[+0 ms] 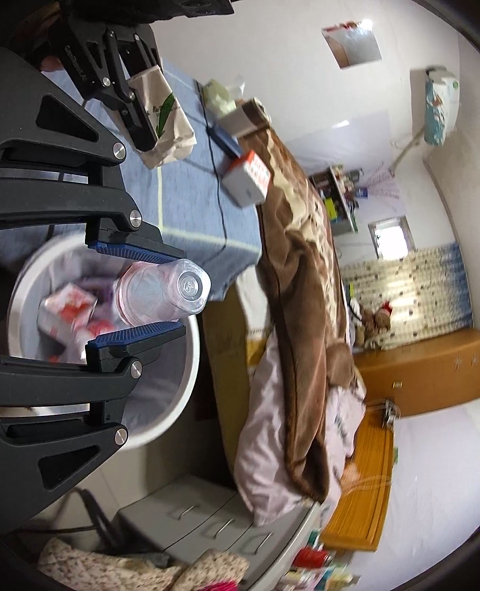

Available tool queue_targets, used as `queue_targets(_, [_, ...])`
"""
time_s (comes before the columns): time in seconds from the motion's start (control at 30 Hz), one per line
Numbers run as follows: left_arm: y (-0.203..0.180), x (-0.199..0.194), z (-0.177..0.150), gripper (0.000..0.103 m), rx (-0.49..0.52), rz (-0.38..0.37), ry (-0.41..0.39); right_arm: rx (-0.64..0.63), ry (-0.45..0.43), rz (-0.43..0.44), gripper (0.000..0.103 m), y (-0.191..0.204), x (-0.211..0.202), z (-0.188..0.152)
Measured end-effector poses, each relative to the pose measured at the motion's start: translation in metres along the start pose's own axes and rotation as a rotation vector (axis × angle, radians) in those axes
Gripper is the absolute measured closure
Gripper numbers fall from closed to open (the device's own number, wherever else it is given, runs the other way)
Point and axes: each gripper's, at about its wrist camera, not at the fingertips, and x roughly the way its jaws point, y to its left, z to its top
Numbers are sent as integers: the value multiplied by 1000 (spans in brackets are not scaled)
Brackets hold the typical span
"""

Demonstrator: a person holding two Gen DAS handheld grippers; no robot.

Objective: Collect trash
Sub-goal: 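Carry the cup and paper bag over the white bin, then open both tools to drop the cup and paper bag into the bin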

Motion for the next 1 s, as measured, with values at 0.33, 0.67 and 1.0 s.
queue_targets(0.33, [-37,33,1,83,40,-45,45,46,63,-72,69,-42,9,-14])
queue_targets(0.67, [-48,53,1,82,25,-54,72,85,103,-111,69,-66,22,-17])
queue_targets(1.0, [-48,52,1,48,-1,-59,52,105,129,-120,46,-72,27,-17])
